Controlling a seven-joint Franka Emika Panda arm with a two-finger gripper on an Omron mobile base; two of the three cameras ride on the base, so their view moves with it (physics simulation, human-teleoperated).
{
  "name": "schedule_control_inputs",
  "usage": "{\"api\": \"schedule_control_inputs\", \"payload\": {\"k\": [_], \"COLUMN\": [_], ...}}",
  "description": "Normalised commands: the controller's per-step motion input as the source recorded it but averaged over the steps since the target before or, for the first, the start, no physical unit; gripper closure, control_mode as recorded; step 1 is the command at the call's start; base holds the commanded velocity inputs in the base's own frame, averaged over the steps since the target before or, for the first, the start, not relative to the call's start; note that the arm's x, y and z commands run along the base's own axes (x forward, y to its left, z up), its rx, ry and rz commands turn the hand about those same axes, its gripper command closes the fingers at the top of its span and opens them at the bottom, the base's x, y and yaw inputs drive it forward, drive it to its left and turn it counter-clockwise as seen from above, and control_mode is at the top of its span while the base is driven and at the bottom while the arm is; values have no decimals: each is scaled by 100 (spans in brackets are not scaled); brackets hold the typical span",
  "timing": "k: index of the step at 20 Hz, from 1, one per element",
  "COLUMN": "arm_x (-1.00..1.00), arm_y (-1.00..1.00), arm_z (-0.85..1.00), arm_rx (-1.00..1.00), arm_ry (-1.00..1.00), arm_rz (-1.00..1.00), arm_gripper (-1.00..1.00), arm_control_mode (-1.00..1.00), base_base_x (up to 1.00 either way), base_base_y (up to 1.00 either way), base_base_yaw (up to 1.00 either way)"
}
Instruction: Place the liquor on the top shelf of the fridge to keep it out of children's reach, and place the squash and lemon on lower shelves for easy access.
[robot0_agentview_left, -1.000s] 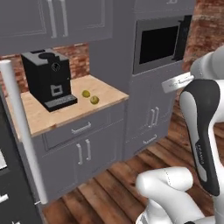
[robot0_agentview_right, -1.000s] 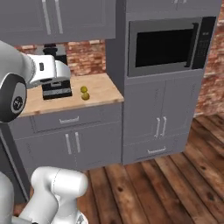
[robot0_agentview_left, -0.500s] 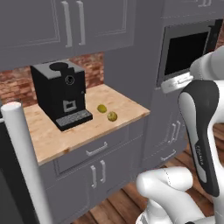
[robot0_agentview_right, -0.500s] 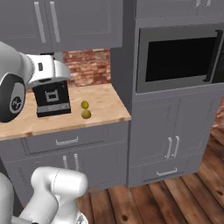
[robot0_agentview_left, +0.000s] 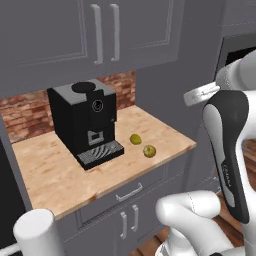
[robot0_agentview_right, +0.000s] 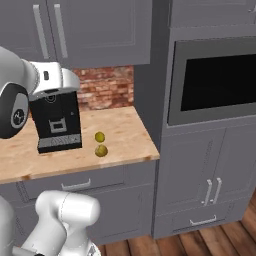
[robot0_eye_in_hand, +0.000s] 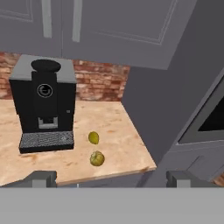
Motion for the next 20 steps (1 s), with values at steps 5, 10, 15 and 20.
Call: {"api": "schedule_control_inputs", "payload": {"k": [5, 10, 15, 20], "arm_x": [0, 37, 37, 34], "arm_y": [0, -13, -27, -12], "arm_z": [0, -75, -81, -81], "arm_rx": [0, 0, 0, 0], "arm_ry": [0, 18, 17, 18], "arm_rz": [0, 1, 0, 0], "arm_gripper": [-100, -100, -100, -100], "arm_control_mode": [100, -100, -100, -100], "base_base_x": [47, 0, 0, 0], "base_base_y": [0, 0, 0, 0], "base_base_yaw": [6, 0, 0, 0]}}
